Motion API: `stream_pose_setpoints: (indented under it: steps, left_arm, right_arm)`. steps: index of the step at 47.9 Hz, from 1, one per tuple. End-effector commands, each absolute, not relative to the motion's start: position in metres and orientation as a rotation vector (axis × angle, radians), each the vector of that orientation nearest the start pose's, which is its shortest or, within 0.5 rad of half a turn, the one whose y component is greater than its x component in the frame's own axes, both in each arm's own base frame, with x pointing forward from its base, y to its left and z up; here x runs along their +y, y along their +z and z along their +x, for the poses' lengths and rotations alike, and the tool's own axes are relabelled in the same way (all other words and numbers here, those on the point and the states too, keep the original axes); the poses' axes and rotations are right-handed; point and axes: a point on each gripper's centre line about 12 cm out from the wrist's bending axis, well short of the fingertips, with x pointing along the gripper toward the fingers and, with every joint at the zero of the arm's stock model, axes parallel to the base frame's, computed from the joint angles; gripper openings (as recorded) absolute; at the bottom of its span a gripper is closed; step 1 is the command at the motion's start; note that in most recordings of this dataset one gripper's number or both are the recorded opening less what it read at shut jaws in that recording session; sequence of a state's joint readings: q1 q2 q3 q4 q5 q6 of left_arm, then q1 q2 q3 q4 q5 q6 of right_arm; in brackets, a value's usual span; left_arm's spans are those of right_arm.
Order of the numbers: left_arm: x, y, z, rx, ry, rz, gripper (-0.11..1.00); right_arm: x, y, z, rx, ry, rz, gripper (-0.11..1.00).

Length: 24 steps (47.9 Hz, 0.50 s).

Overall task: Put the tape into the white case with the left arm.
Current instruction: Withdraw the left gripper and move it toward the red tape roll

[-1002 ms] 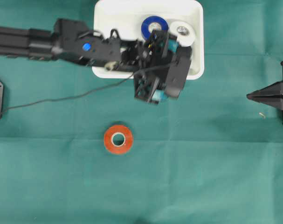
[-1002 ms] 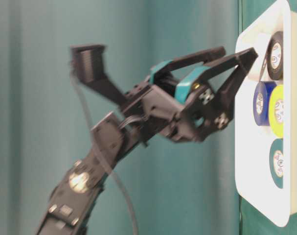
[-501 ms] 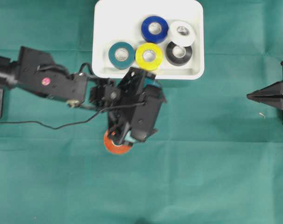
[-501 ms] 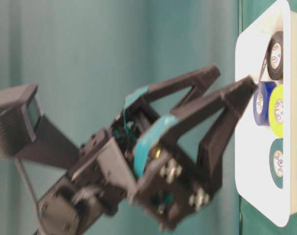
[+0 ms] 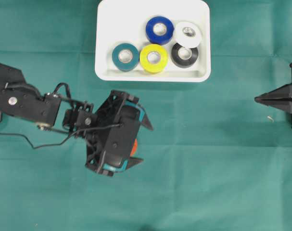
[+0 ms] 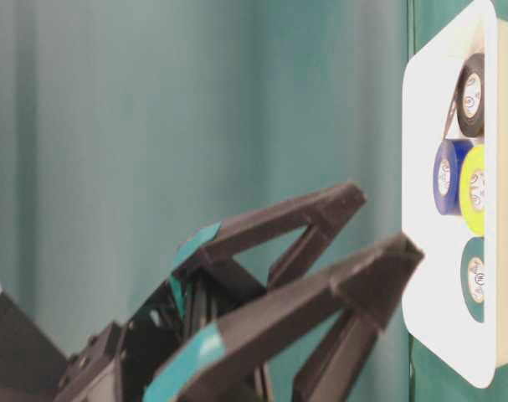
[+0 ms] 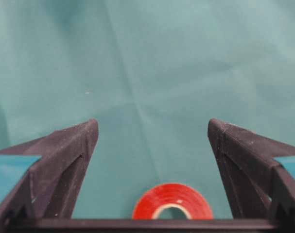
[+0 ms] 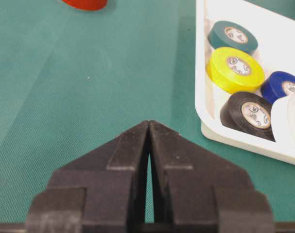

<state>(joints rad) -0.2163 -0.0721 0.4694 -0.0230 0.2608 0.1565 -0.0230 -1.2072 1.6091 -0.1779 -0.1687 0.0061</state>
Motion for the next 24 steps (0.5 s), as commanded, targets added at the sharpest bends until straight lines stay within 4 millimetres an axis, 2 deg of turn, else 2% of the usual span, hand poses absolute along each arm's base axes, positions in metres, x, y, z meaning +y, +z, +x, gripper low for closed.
stream_pose_setpoints:
  steps: [1,16,24]
  left_arm:
    - [-0.091,0.258,0.392,0.599,-0.263,0.184,0.98]
    - [-0.087,0.254,0.37,0.609,-0.256,0.16,0.98]
    - [-0.081,0.235,0.358,0.64,-0.245,0.154,0.98]
  right_arm:
    - [0.001,0.147,0.133,0.226,0.026,-0.162,-0.09]
    - [0.0,0.146,0.133,0.227,0.026,-0.162,-0.09]
    - [0.001,0.147,0.133,0.226,0.026,-0.162,-0.09]
